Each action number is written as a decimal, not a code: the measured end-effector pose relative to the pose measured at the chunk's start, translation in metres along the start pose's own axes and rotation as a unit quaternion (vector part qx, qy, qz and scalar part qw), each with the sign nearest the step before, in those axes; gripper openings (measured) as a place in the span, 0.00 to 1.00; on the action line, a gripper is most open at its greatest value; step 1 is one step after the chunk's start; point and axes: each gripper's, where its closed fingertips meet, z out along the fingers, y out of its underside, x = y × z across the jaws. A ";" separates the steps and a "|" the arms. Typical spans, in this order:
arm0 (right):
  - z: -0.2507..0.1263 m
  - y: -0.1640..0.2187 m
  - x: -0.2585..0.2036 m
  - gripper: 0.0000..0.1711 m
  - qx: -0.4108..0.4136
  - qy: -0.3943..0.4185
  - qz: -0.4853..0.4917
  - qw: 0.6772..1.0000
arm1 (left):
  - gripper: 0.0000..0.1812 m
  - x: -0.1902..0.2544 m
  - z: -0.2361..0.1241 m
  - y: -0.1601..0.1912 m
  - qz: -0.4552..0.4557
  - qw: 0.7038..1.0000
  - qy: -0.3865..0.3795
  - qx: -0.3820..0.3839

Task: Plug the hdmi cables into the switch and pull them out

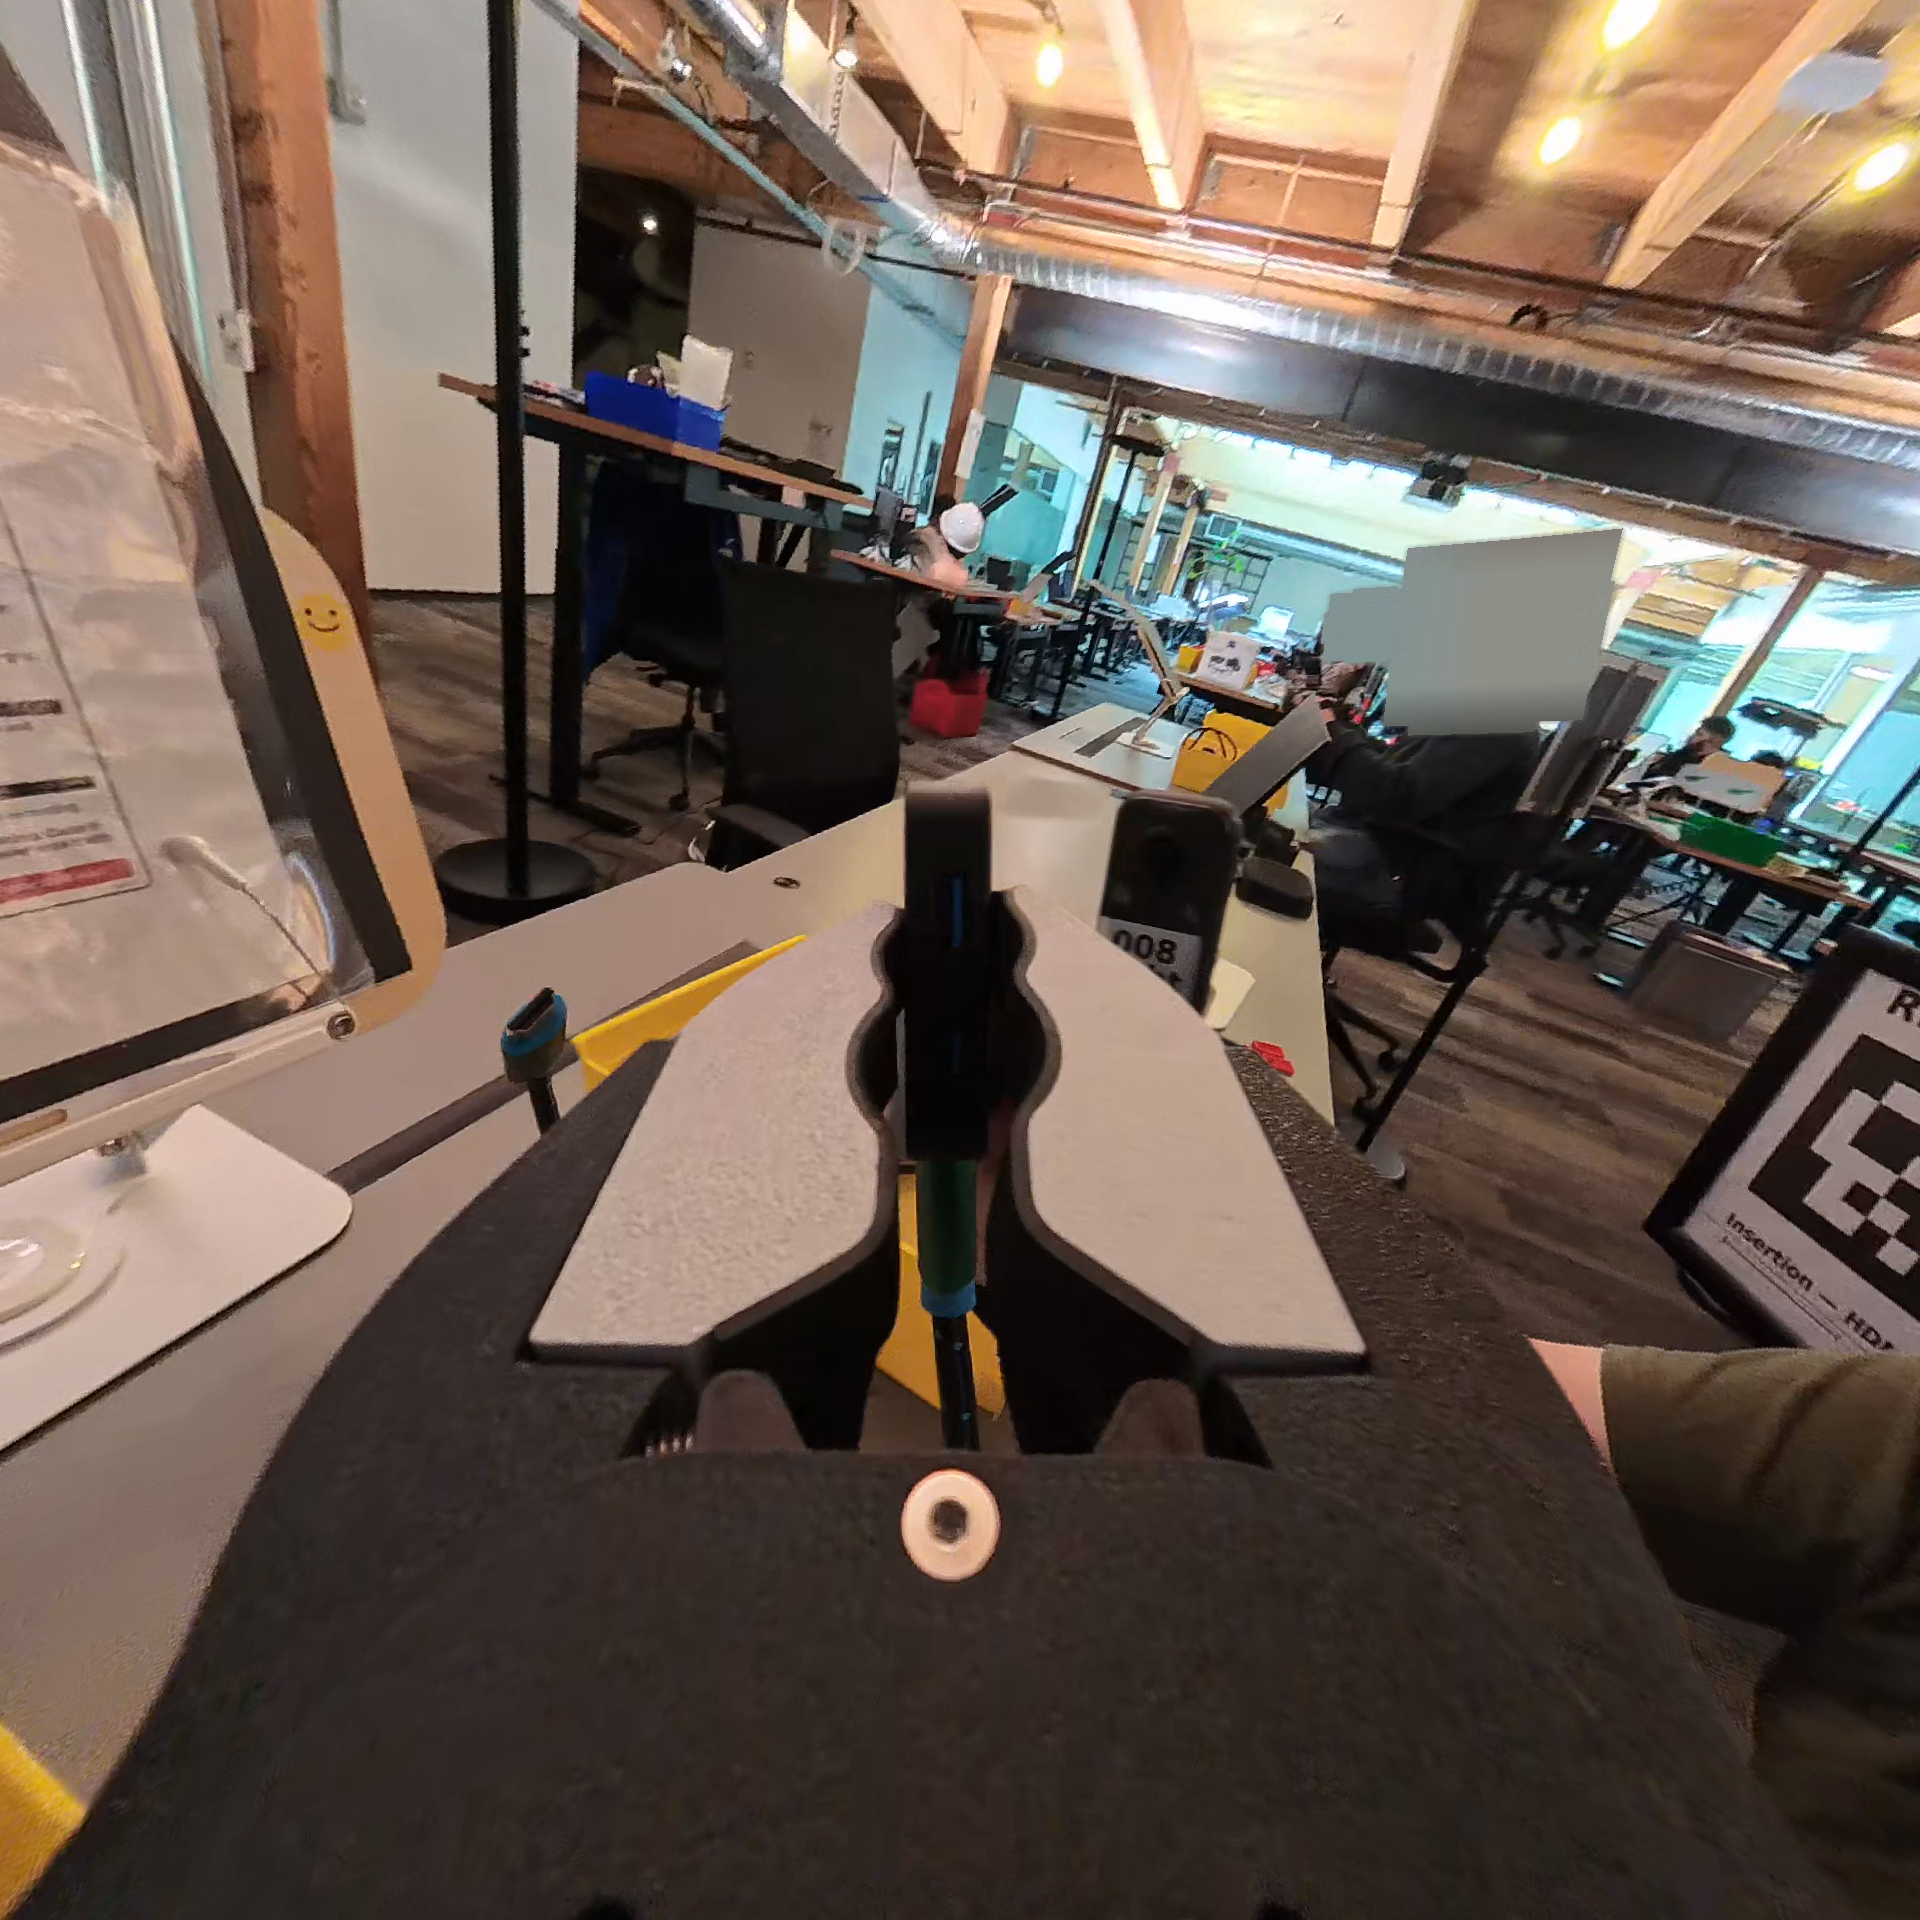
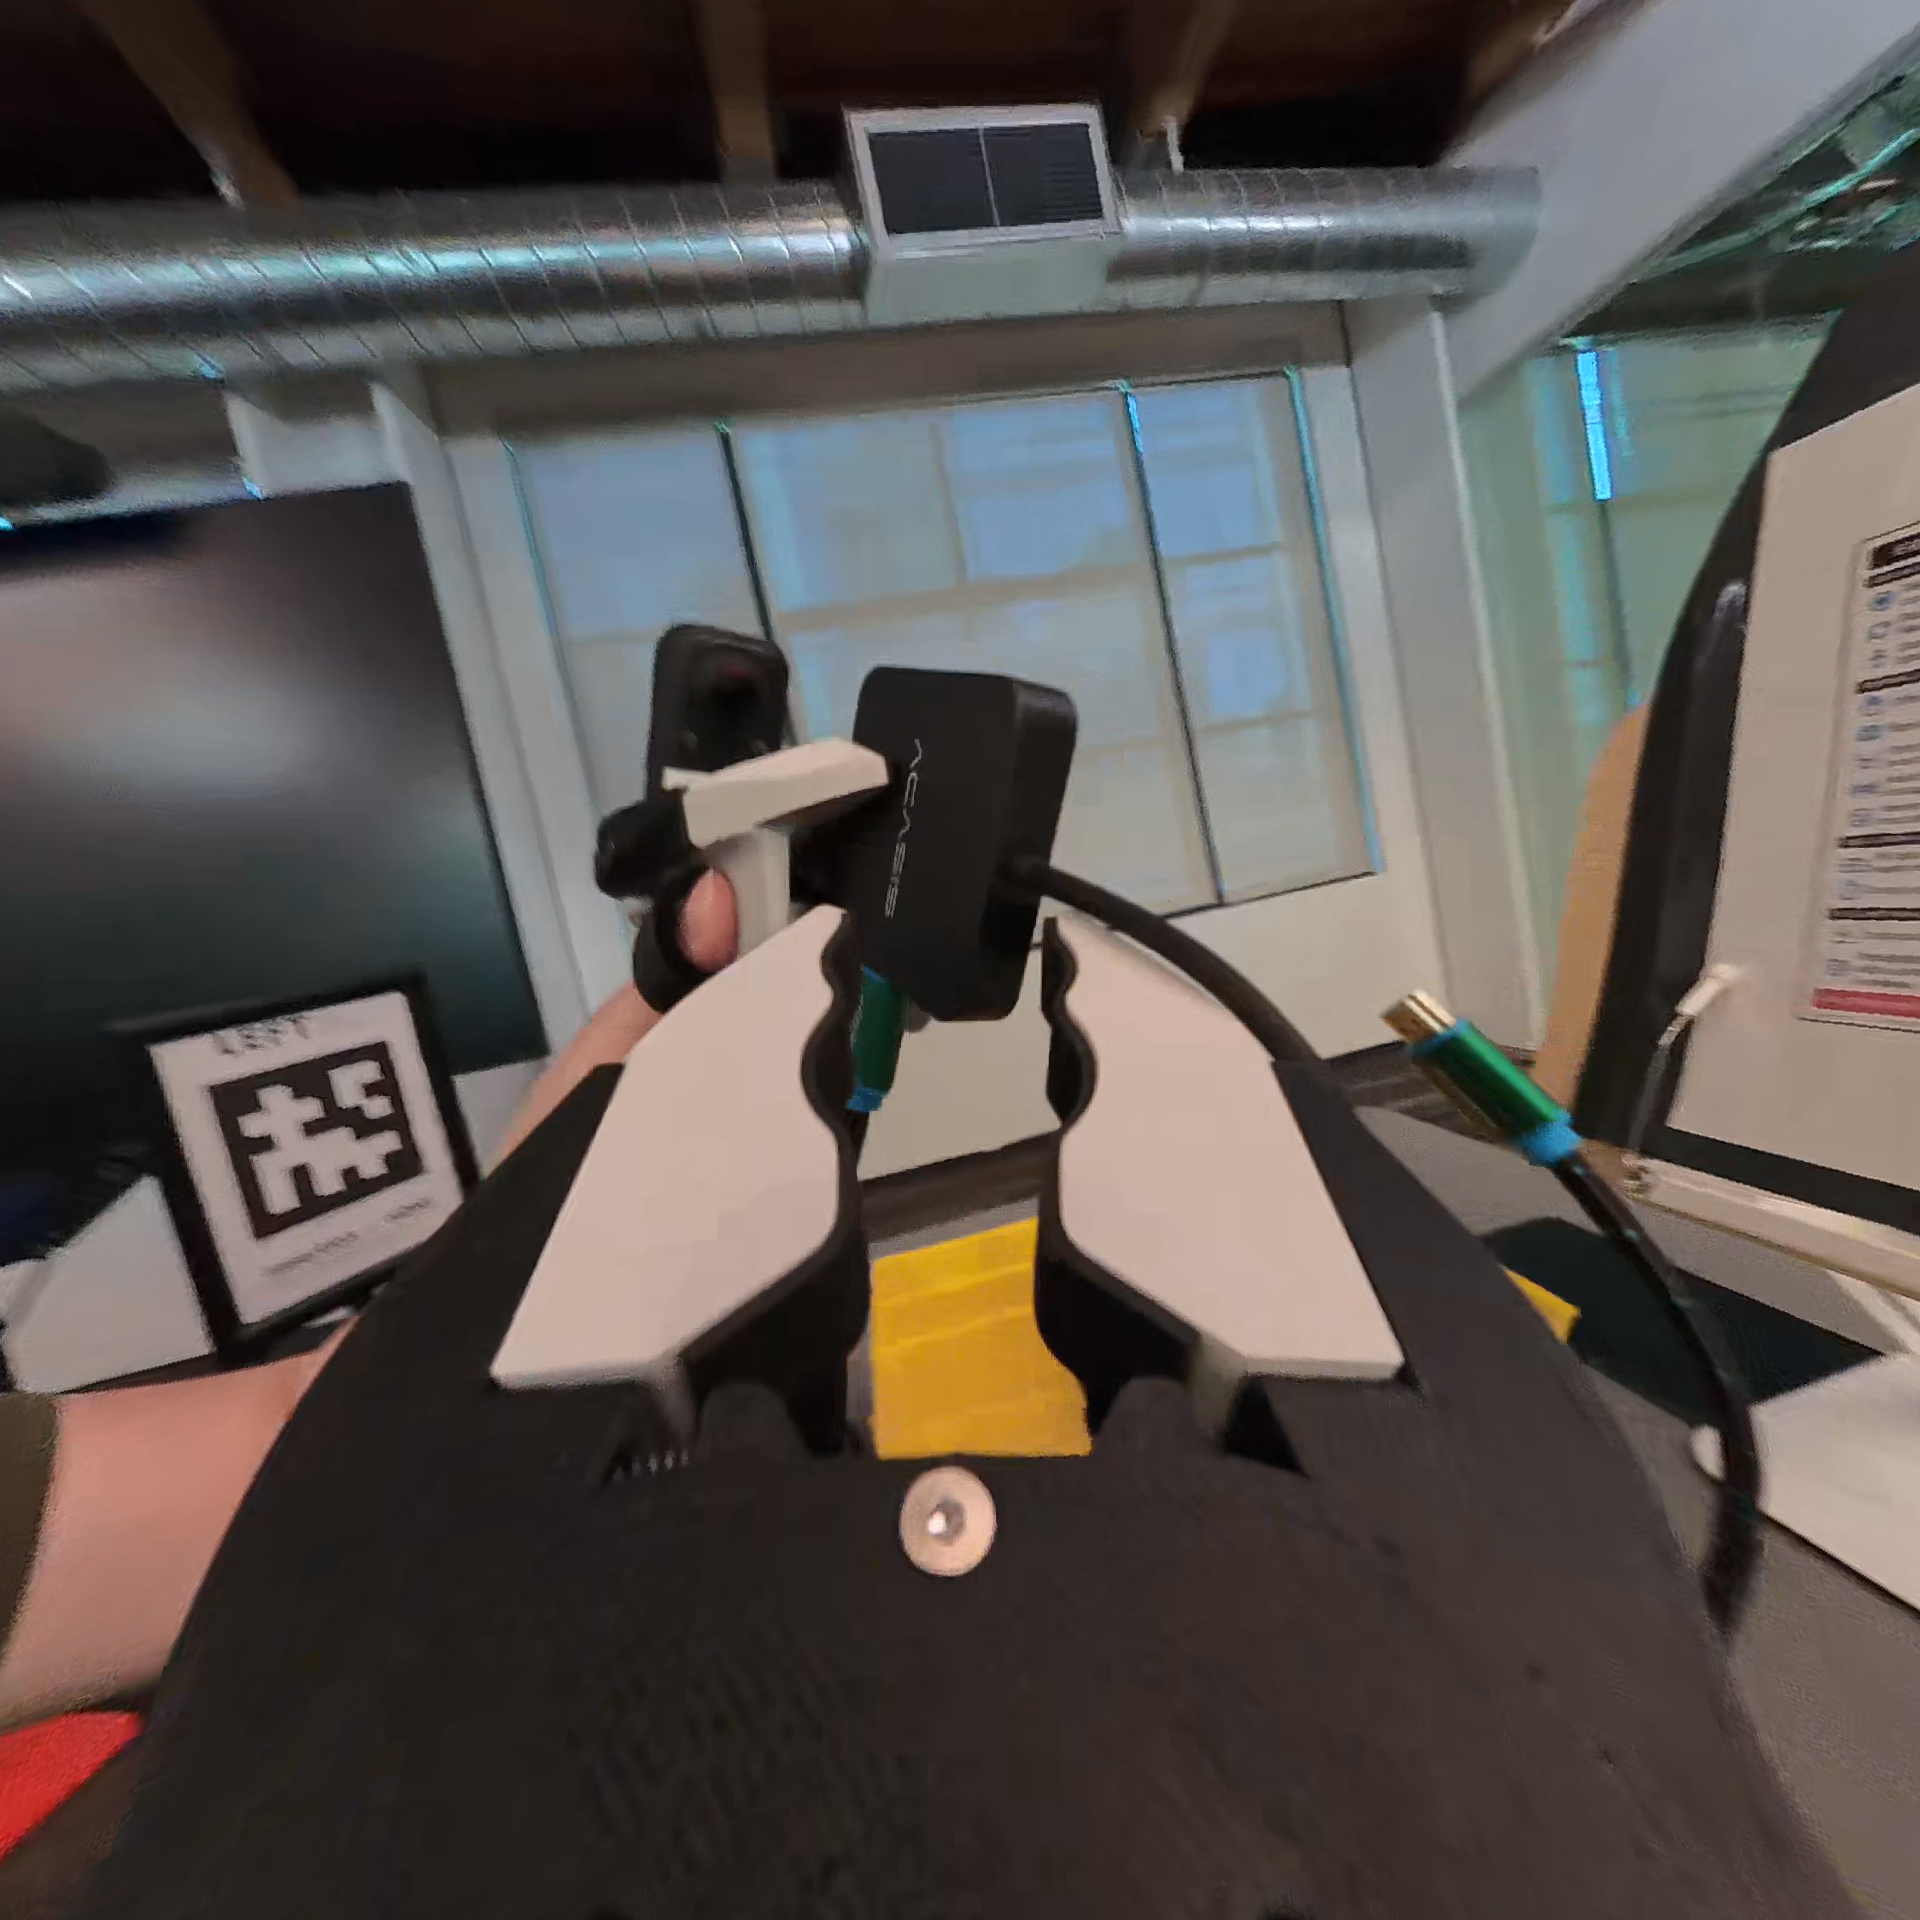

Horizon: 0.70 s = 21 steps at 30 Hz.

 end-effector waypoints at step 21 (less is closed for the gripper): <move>-0.030 0.013 -0.010 0.09 -0.223 -0.128 0.288 0.923 | 0.41 0.000 -0.036 0.042 0.447 0.886 -0.108 -0.063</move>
